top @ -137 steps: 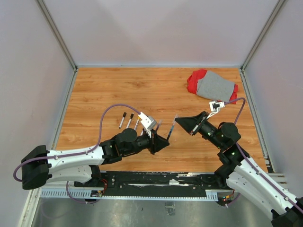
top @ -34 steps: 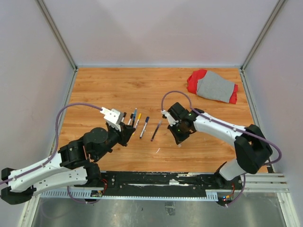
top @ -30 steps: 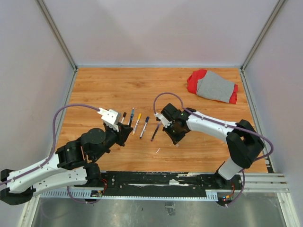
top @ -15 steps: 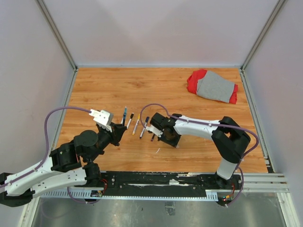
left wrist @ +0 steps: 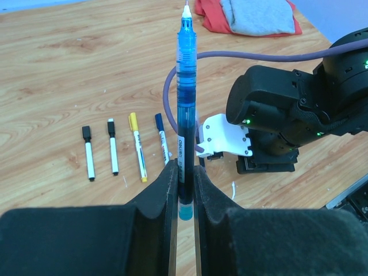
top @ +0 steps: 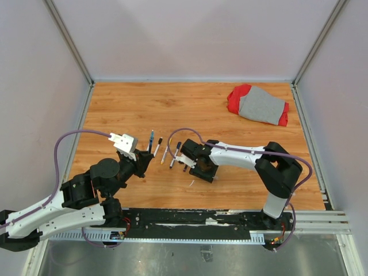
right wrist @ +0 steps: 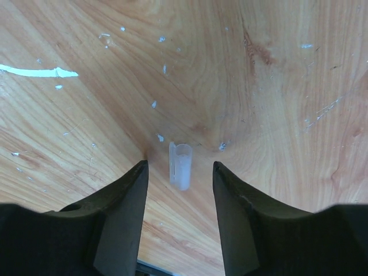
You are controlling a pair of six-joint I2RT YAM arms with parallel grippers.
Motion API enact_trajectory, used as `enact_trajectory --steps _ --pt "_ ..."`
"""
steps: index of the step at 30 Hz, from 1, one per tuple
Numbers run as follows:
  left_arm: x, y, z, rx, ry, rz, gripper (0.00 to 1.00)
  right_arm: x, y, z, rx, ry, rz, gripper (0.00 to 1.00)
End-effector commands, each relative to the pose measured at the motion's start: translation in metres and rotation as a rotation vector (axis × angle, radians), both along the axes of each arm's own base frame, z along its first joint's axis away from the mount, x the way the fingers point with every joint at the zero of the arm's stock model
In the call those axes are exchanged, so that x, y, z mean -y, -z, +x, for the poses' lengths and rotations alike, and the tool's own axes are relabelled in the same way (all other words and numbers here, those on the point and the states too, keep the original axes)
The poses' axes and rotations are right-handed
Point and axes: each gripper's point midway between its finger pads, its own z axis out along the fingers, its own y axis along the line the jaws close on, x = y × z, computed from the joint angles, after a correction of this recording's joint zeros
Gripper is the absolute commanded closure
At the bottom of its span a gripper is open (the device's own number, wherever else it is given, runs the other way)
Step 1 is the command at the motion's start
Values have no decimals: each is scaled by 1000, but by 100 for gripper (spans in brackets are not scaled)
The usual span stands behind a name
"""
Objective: Insert the pens into the pen caps
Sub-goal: Adjust the pen cap at the center of the board.
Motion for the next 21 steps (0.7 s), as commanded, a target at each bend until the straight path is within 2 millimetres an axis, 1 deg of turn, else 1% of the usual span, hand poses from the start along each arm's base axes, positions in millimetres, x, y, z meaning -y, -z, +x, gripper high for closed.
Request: enact_trajectory --steps 1,3,6,8,10,14,19,21 --pt "-3 -10 1 23 -14 -20 99 -6 -12 1 37 3 46 50" --pt "-3 -10 1 23 -13 -20 99 -9 -21 6 76 32 77 47" --pt "-3 -10 1 23 -13 -20 100 -11 -41 15 167 154 142 40" --pt "-3 -10 1 23 -12 -21 100 -10 -56 23 249 284 194 34" --pt "-3 -9 1 23 -13 -20 99 -9 -65 25 294 432 253 31" --pt "-3 -9 1 23 -12 -20 100 -11 -68 21 310 743 370 28" --pt "-3 -10 1 23 -11 -26 100 9 -72 10 345 1150 374 25" --pt "-4 -11 1 26 -13 -31 100 15 -70 4 337 1270 379 25"
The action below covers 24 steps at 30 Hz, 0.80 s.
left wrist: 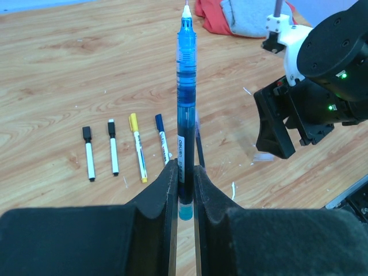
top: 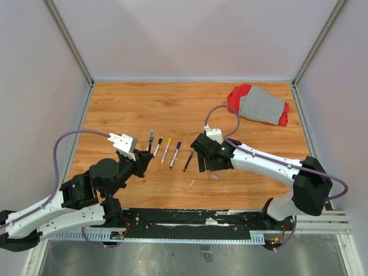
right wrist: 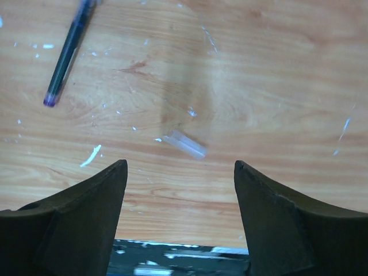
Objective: Insert the pens into the pen caps
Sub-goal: Adjust the pen cap at the center of the board.
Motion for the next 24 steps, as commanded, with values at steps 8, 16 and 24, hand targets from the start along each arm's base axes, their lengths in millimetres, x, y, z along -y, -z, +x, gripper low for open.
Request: enact_trajectory --steps 8,16,24 --pt "-3 -10 0 23 -8 -30 100 23 20 -17 -89 601 164 25" --pt "-2 -9 0 23 -6 -27 99 24 45 -13 -178 628 127 28" --pt "-2 -9 0 20 -8 -27 99 19 65 -9 -245 624 107 30"
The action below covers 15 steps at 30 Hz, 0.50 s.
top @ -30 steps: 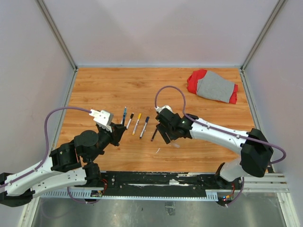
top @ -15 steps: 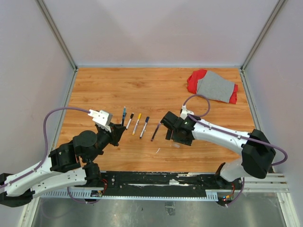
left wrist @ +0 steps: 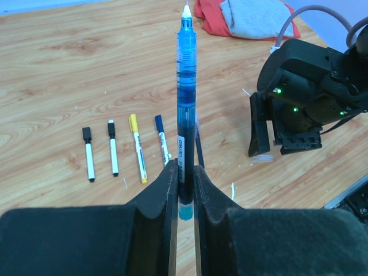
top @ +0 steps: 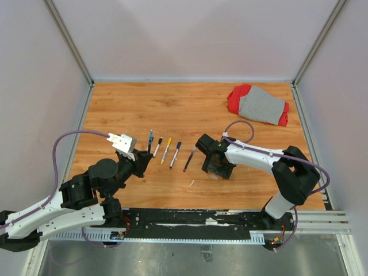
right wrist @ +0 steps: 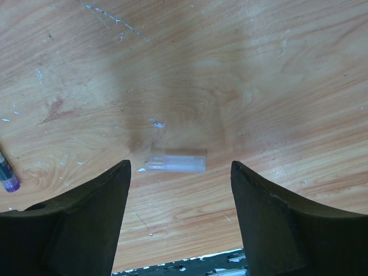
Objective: Insert the pens into the pen caps
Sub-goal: Adjust the pen cap at the center of the board.
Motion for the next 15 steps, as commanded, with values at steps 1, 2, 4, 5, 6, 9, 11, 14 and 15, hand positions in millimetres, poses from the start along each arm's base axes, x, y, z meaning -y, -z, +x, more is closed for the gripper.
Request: enact_trajectory --steps 1,2,4,5,6,9,11,14,15 --pt "-1 -7 1 16 -7 -18 99 -1 5 4 -27 9 7 30" --pt "-1 -7 1 16 -7 -19 99 0 6 4 -29 13 8 31" --pt "-1 -7 1 16 -8 -17 99 1 9 5 -37 19 8 31" --pt "-1 -7 1 16 -7 -18 99 2 11 5 -42 20 9 32" --pt "-1 -7 1 15 -6 -18 99 2 12 5 -45 20 12 33" --pt "-1 -7 1 17 -7 -18 99 4 16 4 -60 23 6 35" --pt "-1 -6 1 15 -7 -16 100 4 17 3 -65 23 6 36" --pt "0 -6 1 16 -5 -16 99 5 18 0 -77 20 6 38" --pt "-1 -7 1 17 -6 -17 99 6 19 -1 -82 20 4 39"
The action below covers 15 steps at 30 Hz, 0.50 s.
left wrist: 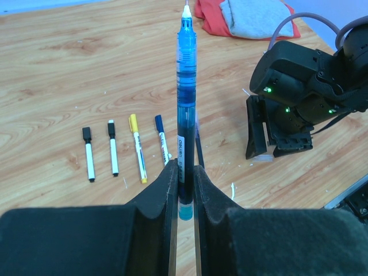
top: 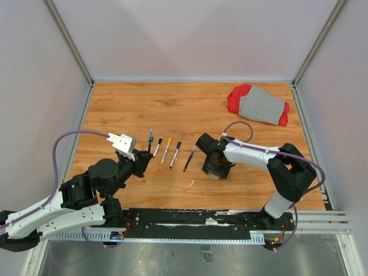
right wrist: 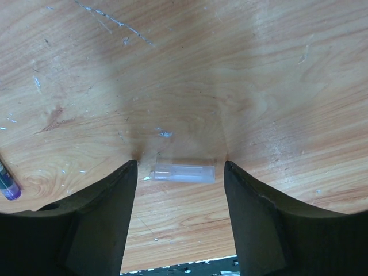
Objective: Insert the pens into the pen caps
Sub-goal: Adjust the pen cap at the center of the board.
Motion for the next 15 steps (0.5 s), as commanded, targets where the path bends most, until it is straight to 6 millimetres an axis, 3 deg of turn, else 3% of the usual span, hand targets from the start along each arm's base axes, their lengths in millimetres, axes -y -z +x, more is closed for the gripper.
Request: enact_trajectory --steps 1,8,15 --pt "-1 -7 1 16 -6 -18 99 12 6 -6 -42 15 -26 39" --pt "-1 -7 1 16 -6 -19 99 22 5 -13 -62 22 -64 45" --pt "0 -6 1 16 -5 -18 100 24 4 -16 -58 32 -55 58"
